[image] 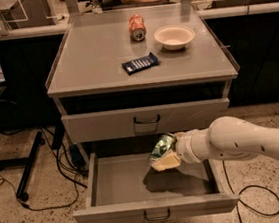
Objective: Pick green can from middle drawer and place on counter
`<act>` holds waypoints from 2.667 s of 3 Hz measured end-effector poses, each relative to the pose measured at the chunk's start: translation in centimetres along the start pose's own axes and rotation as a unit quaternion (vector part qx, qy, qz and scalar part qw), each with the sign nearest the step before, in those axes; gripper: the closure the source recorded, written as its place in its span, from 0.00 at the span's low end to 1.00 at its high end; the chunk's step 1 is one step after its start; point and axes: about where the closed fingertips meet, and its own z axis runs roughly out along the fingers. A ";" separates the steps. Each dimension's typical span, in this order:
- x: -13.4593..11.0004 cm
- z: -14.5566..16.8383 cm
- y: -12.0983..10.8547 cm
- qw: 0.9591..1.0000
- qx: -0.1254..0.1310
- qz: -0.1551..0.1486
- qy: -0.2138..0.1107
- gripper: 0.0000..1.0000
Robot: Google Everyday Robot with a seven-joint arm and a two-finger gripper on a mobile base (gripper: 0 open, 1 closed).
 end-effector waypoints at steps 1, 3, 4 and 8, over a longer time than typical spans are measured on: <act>-0.3 -0.4 0.0 1.000 0.002 -0.001 -0.001 1.00; -5.9 -7.9 0.8 0.997 0.057 -0.044 -0.041 1.00; -10.1 -14.5 0.2 0.989 0.109 -0.068 -0.077 1.00; -16.2 -23.0 -4.8 0.961 0.233 -0.084 -0.124 1.00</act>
Offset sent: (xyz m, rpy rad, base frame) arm -0.0081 -0.0095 0.0576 -0.0273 -0.0508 -0.0183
